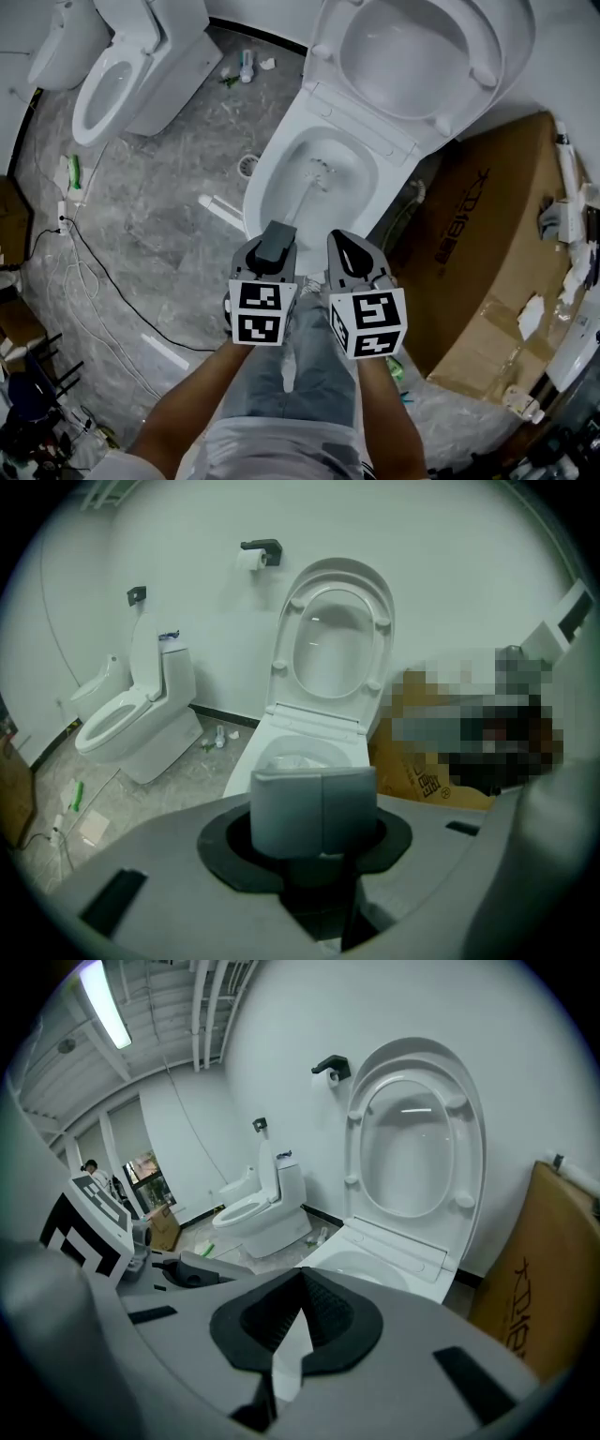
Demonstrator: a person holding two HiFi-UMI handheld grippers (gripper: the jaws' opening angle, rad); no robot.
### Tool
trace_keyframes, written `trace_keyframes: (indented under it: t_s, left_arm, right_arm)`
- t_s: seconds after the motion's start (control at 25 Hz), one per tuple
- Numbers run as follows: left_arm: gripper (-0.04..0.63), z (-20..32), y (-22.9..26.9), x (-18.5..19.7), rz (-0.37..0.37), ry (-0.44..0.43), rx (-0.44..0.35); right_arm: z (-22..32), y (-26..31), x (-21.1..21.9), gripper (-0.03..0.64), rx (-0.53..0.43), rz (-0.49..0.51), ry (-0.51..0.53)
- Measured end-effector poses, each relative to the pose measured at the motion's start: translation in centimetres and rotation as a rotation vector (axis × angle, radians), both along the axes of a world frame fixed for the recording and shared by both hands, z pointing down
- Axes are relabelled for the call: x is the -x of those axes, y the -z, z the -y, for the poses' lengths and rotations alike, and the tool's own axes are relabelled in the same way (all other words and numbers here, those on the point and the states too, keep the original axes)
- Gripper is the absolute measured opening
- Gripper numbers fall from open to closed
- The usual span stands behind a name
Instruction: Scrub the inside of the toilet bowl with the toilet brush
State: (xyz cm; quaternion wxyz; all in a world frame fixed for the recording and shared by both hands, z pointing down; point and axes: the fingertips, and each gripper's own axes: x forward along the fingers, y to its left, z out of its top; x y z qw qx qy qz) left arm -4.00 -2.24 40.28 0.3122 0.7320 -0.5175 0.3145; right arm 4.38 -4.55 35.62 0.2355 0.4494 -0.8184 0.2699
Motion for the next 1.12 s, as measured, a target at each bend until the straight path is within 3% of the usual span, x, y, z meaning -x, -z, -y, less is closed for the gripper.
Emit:
trace_keyframes:
  t_s: [0.52, 1.12]
  left_arm:
    - [0.156, 6.5, -8.2, 0.3, 0.065, 0.001, 0.0]
    - [0.156, 5.2, -10.7, 3.5, 0.116, -0.028, 0.046]
  right_arm:
    - [3.8, -8.1, 0.9, -0.002, 0.056, 0.018, 0.075]
    - [2.2, -11.9, 2.4, -0.002, 0.09, -0.005, 0.058]
